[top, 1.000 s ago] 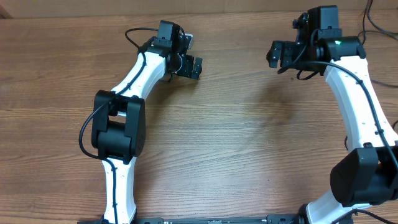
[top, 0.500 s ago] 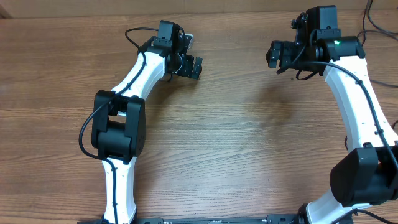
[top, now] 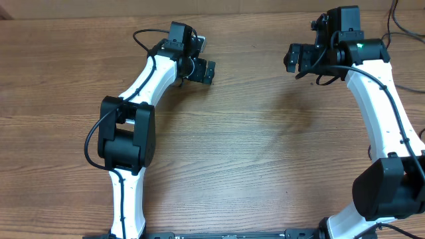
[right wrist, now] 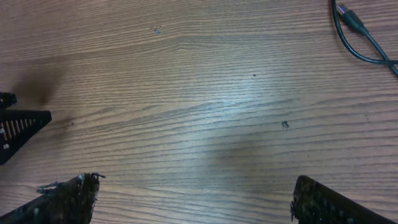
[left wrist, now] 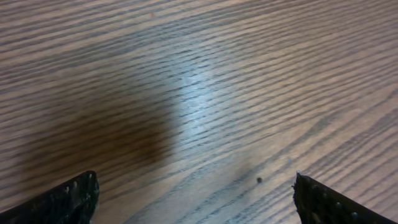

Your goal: Untangle cables

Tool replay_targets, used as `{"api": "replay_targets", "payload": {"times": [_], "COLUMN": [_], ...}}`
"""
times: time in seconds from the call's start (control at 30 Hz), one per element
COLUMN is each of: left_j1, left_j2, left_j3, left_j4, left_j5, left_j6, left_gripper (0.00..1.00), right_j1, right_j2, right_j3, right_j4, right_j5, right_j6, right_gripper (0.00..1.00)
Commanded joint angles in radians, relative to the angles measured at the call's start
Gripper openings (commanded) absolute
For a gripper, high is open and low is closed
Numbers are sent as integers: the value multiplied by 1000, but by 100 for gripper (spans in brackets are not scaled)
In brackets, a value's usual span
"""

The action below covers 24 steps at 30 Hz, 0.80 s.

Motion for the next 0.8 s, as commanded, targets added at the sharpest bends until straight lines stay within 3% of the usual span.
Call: {"api": "replay_targets", "payload": {"times": [0.0, 0.37, 0.77], "left_j1": [0, 0, -8], "left_j2": [-6, -85, -430], "left_j3": [23, 23, 7], "left_j4": [4, -38, 72], "left_j5": [-40, -47, -48], "left_j6": [-10, -10, 40], "left_gripper": [100, 100, 100], "right_j1": [1, 1, 1], "right_j2": [-25, -25, -25], "right_j3": [21, 21, 21], "right_j4": [2, 2, 2], "right_j5": [0, 0, 0], "right_j6": [2, 2, 2], "right_gripper": [100, 100, 100]}}
